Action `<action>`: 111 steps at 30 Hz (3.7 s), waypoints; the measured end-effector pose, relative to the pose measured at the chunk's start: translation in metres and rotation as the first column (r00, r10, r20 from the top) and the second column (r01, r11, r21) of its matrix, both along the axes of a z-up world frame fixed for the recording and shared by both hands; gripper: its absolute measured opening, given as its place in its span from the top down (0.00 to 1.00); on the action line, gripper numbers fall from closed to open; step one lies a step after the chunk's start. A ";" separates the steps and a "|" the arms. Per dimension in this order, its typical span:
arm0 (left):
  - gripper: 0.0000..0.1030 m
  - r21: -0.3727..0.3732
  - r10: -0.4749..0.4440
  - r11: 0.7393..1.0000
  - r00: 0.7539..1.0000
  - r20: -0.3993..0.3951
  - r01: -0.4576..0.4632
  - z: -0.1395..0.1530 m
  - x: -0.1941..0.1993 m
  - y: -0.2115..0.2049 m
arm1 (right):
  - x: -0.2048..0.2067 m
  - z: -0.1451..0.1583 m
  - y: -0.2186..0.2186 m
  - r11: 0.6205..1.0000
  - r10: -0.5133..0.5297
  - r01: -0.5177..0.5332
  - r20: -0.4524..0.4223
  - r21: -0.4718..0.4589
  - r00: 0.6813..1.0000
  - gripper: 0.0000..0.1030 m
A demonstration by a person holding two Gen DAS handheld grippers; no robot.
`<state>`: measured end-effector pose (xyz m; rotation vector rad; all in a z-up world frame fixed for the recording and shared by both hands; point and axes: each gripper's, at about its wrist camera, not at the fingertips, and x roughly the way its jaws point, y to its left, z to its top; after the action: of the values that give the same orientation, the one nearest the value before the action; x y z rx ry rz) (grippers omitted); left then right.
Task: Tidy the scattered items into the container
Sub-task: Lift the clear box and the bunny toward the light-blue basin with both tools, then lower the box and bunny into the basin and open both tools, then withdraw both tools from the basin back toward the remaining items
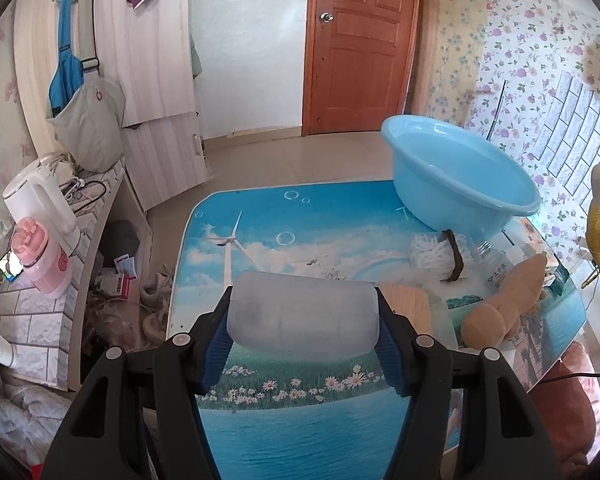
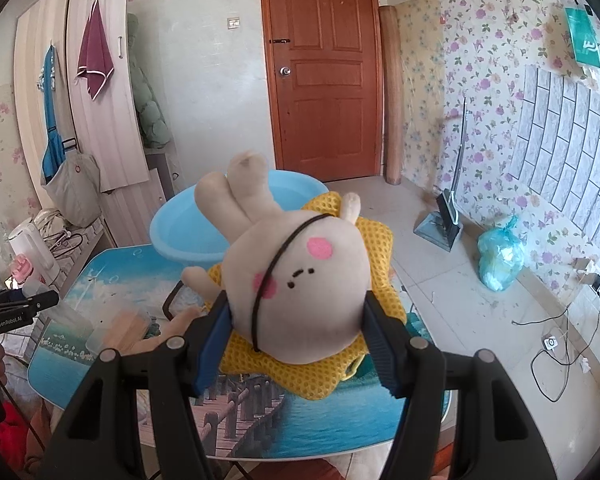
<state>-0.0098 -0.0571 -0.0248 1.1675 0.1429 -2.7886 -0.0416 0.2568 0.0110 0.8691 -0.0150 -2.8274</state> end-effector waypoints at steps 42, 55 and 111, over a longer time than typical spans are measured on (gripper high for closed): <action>0.40 -0.020 -0.162 0.987 0.977 -0.137 0.161 0.093 -0.061 0.060 | -0.055 0.020 -0.023 0.992 0.113 -0.116 -0.058 -0.055 0.992 0.40; 0.40 -0.020 -0.342 0.939 0.928 -0.150 0.343 0.100 -0.134 0.132 | -0.108 -0.002 -0.026 0.991 0.129 -0.129 -0.005 -0.033 0.992 0.40; 0.05 0.134 -0.331 0.933 0.942 -0.051 0.335 0.022 -0.072 0.082 | -0.061 -0.013 -0.069 0.988 0.099 -0.109 0.093 0.108 0.991 0.34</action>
<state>-0.0815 0.0253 -0.0032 1.2943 0.1604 -3.1365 -0.1030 0.1878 -0.0020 0.9865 0.1754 -2.7133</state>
